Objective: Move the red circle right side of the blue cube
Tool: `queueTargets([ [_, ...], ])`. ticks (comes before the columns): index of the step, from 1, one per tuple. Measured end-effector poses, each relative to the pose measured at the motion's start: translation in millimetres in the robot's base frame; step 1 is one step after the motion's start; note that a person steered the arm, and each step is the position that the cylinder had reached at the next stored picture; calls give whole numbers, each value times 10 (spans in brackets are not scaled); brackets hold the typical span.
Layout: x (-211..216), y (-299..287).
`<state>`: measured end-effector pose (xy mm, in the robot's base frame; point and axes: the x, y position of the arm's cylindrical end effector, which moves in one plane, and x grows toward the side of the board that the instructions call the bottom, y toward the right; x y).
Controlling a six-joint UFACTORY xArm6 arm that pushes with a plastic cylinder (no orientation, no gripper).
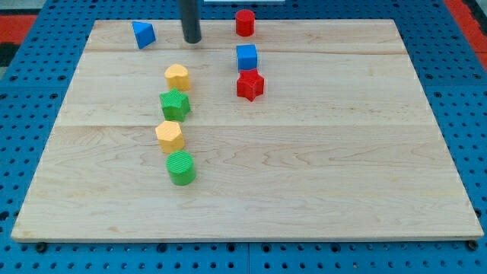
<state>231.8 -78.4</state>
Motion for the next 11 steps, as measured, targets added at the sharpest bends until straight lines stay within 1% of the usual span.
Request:
queueTargets([
  [1,-386,166],
  [2,-382,180],
  [3,-372,325],
  [4,-374,696],
  [5,-326,1096],
  [6,-34,1609],
  [7,463,1888],
  [8,284,2701],
  [9,-394,2750],
  [10,-401,2641],
  [11,-395,1683],
])
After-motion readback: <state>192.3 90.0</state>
